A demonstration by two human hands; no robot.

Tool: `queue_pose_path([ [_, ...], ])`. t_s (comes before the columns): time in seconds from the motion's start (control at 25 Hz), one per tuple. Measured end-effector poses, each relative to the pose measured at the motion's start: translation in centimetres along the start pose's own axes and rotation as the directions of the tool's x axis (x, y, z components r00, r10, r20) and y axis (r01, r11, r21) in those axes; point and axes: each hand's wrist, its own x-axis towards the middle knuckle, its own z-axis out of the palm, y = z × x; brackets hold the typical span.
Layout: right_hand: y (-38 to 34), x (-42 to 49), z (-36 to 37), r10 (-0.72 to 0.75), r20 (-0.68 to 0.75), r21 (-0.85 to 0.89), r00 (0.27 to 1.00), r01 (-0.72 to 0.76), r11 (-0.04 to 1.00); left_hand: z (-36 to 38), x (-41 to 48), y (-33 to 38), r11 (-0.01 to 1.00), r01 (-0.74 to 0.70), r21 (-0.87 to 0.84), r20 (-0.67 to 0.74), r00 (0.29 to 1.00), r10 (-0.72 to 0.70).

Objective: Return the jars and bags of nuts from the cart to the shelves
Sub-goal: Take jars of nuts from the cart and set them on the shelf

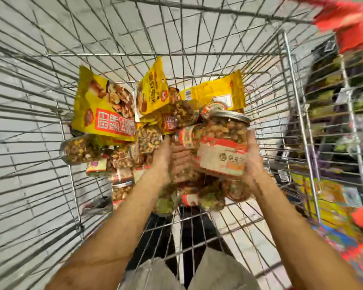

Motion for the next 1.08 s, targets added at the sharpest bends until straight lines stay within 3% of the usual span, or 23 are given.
queue_pose_path([
  [0.04,-0.4,0.1,-0.8,-0.017,-0.029,0.035,0.999,0.018,0.999,0.4,0.8,0.0,0.99,0.098,-0.099,0.019,0.995,-0.097],
  [0.12,-0.7,0.8,-2.1,-0.055,-0.083,0.088,0.995,0.062,0.994,1.0,3.0,0.2,0.967,0.157,-0.199,-0.022,0.986,-0.165],
  [0.24,-0.6,1.5,-3.6,-0.012,-0.103,0.119,0.995,0.024,0.993,3.3,5.1,1.6,0.948,0.216,-0.232,-0.003,0.975,-0.222],
  [0.28,-0.5,1.8,-4.0,0.018,-0.109,0.116,0.994,-0.005,0.993,4.5,5.7,2.0,0.96,0.226,-0.166,-0.012,0.973,-0.231],
  [0.4,-0.2,2.4,-5.1,0.099,-0.102,0.087,0.99,-0.09,0.992,6.0,7.6,0.9,0.984,0.112,0.141,-0.144,0.985,-0.092],
  [0.44,-0.1,2.5,-5.3,0.108,-0.112,0.087,0.988,-0.098,0.991,6.3,8.1,0.4,0.987,0.071,0.141,-0.172,0.984,-0.046],
  [0.52,-0.3,2.6,-5.8,0.09,-0.133,0.069,0.987,-0.082,0.994,6.3,8.2,-0.7,0.997,0.043,0.069,-0.156,0.987,-0.031],
  [0.64,-0.9,2.1,-5.5,0.011,-0.169,0.003,0.986,-0.011,1.0,4.7,7.6,-1.6,0.97,0.017,-0.244,-0.099,0.994,-0.043],
  [0.72,-1.4,1.2,-4.1,-0.001,-0.161,-0.018,0.987,-0.002,1.0,2.5,6.1,-1.8,0.978,-0.055,-0.203,-0.091,0.995,0.037],
  [0.88,-1.9,-2.9,-1.9,-0.036,-0.112,0.023,0.993,0.039,0.999,-0.3,-0.2,-0.7,0.982,-0.186,0.014,0.101,0.978,0.184],
  [1.08,-1.6,-12.3,-2.1,-0.223,-0.091,0.198,0.971,0.237,0.951,1.1,-10.1,2.2,0.933,-0.352,0.075,0.445,0.849,0.285],
])
